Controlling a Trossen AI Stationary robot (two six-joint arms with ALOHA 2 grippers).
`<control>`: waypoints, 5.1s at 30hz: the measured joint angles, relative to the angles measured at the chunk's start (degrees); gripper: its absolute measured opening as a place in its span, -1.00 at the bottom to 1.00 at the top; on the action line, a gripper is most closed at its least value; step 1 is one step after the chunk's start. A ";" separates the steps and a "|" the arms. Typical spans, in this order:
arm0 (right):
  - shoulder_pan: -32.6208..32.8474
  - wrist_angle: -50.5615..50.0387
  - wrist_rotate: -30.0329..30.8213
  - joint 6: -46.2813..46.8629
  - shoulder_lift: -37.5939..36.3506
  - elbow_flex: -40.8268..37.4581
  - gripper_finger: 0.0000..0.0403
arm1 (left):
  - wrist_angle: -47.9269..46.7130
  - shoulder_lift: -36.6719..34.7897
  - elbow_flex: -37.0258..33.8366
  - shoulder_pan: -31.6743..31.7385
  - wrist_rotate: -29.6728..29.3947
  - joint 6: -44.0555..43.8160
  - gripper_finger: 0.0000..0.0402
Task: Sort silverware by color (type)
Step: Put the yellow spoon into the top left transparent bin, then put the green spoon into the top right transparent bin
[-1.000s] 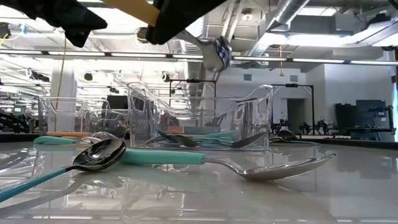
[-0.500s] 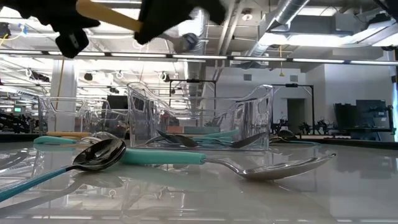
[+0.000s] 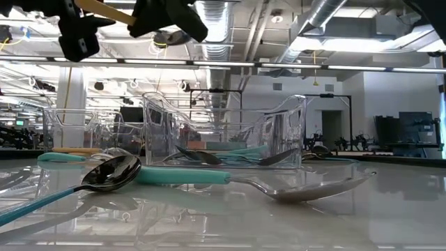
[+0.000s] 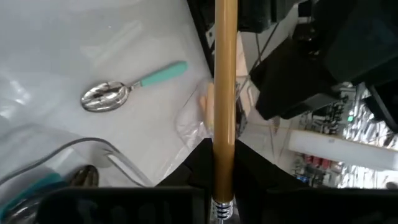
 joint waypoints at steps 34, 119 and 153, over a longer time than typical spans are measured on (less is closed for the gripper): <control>-0.97 7.25 0.04 -15.07 -0.01 -0.04 -0.67 | 4.74 6.15 -0.02 0.04 5.89 -0.68 -0.75; 6.97 -19.14 -15.71 58.48 -14.60 -14.32 0.27 | -29.15 -0.49 11.45 50.46 18.31 23.07 -0.19; 17.08 11.86 -14.57 101.15 -7.13 -33.81 0.27 | -16.96 11.47 11.34 -12.21 -16.33 28.86 -0.31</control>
